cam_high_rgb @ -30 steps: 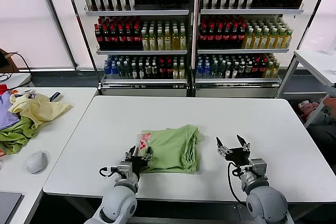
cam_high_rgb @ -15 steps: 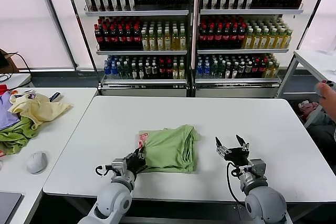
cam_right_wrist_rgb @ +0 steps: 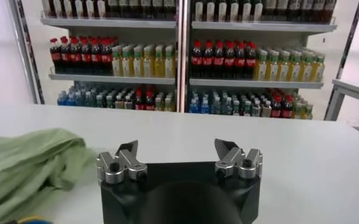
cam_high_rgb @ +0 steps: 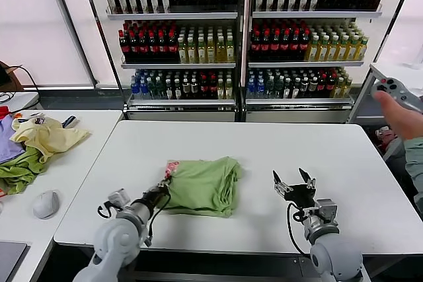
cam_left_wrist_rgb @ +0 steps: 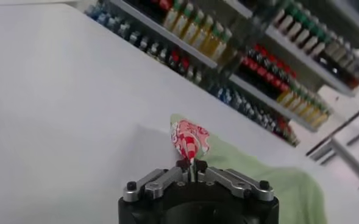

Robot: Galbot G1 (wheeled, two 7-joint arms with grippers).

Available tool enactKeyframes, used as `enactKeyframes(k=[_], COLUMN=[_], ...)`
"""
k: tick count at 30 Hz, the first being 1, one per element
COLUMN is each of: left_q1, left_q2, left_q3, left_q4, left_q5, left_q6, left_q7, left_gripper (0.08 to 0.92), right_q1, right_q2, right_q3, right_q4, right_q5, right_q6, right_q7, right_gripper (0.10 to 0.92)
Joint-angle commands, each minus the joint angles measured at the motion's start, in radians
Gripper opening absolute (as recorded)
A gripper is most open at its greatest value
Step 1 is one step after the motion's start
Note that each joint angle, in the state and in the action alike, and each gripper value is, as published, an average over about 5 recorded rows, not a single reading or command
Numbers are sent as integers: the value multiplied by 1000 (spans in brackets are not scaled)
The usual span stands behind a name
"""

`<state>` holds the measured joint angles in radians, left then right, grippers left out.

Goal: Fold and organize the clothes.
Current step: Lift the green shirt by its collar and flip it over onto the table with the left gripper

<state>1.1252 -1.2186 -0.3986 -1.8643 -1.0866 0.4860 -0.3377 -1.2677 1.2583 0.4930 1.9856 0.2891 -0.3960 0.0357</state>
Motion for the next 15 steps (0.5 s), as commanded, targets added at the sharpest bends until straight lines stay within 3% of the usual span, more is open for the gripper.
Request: enactKeyframes(k=[1,6,9,12,15], left_q1=[-28,-62,-83,-84,-78], left_q2=[192,308,336,314,237], left_q3=[-314,-423,-421,-328,-154], left_q4=[-18,-46,-106,-201,-258], left_q5=[-283,-243,-201,-114,46], left_q6=[26,38,43,42,34], left_q7=[15,36,31,23,24], left_gripper=[117,117,117,117,117], right_q1=[15,25,27,27,29], right_q2=[3,6,8,9,9], right_q3=[-4,-8,-6,-7,-9], right_q4=[-8,-7,-7,-6,-7], right_q5=[4,5,6,8,7], right_q6=[2,4,8,11,12], right_q7=[-1,0,1,2,3], right_gripper=[823,823,823,823,823])
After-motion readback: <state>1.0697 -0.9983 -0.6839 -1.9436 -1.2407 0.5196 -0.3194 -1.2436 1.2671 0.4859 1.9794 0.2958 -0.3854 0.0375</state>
